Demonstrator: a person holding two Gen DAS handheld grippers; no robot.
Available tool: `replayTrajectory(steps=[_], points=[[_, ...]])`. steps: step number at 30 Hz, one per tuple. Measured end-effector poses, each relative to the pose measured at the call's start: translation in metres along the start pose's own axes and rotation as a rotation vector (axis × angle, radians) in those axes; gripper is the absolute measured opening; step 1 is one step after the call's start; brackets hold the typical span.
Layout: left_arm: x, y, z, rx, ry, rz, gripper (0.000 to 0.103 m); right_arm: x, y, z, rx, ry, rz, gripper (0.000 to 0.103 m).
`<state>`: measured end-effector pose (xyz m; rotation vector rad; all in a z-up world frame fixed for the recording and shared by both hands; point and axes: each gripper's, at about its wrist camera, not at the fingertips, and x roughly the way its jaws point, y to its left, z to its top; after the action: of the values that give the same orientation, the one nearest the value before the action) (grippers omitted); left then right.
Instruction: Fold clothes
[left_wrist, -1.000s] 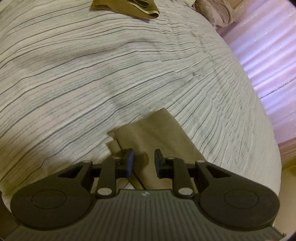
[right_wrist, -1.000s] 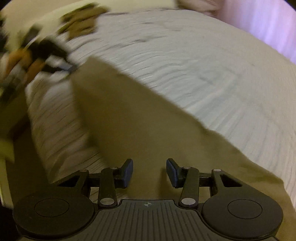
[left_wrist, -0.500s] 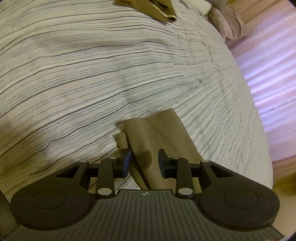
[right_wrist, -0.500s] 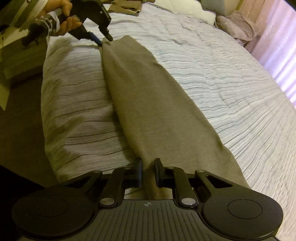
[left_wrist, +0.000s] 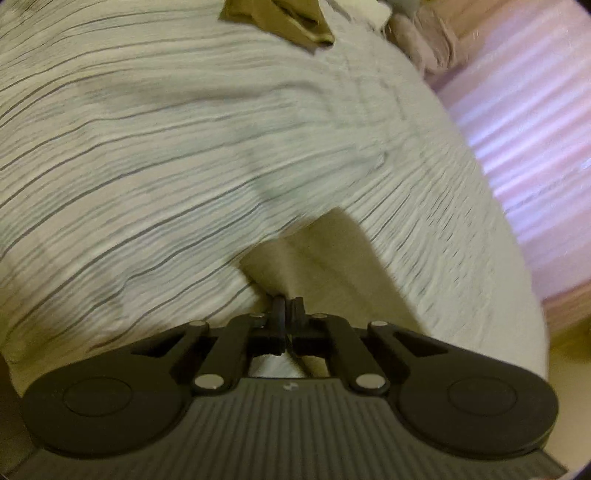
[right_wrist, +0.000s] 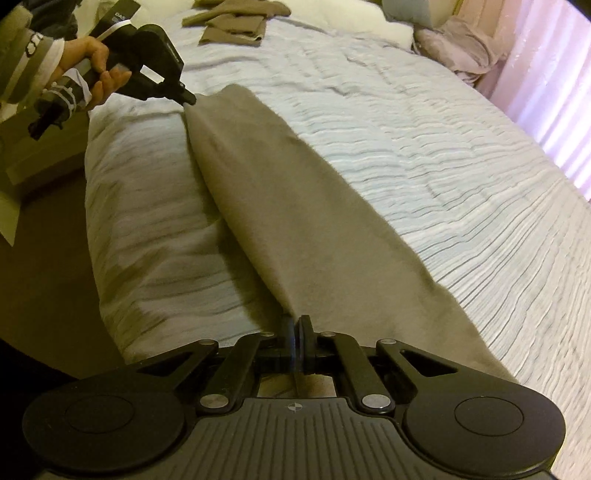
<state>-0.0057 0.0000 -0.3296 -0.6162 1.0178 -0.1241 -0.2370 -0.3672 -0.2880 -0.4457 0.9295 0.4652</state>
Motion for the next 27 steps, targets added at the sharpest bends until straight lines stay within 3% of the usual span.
replayTrajectory(steps=[5, 8, 9, 12, 14, 17, 19, 20, 22, 23, 27], points=[[0.010, -0.009, 0.000, 0.081, -0.025, 0.032, 0.002, 0.015, 0.009, -0.003, 0.013, 0.061, -0.035, 0.002], [0.004, -0.018, 0.004, 0.130, -0.076, 0.057, 0.009, 0.010, 0.013, -0.005, 0.032, 0.059, -0.058, 0.002], [0.001, -0.018, 0.005, 0.132, -0.090, 0.104, 0.012, 0.008, 0.012, -0.006, 0.051, 0.064, -0.058, 0.004], [-0.006, -0.020, 0.006, 0.120, -0.110, 0.240, 0.012, -0.004, 0.008, -0.014, 0.127, 0.064, -0.094, 0.066], [-0.016, -0.034, 0.003, 0.164, -0.112, 0.232, 0.012, -0.020, -0.002, -0.026, 0.233, 0.048, -0.131, 0.066], [-0.020, -0.079, -0.020, 0.363, -0.049, 0.156, 0.011, -0.046, -0.030, -0.053, 0.490, 0.045, -0.191, 0.066], [-0.015, -0.116, -0.046, 0.513, 0.032, 0.063, 0.010, -0.065, -0.051, -0.083, 0.723, 0.050, -0.236, 0.065], [-0.010, -0.132, -0.061, 0.553, 0.074, 0.012, 0.010, -0.076, -0.063, -0.101, 0.843, 0.050, -0.258, 0.065], [0.001, -0.164, -0.091, 0.632, 0.158, -0.091, 0.010, -0.097, -0.079, -0.141, 1.074, 0.040, -0.306, 0.052], [0.006, -0.180, -0.106, 0.670, 0.200, -0.142, 0.010, -0.108, -0.085, -0.163, 1.182, 0.030, -0.328, 0.049], [0.024, -0.225, -0.160, 0.772, 0.308, -0.250, 0.009, -0.155, -0.099, -0.245, 1.573, -0.075, -0.423, 0.049]])
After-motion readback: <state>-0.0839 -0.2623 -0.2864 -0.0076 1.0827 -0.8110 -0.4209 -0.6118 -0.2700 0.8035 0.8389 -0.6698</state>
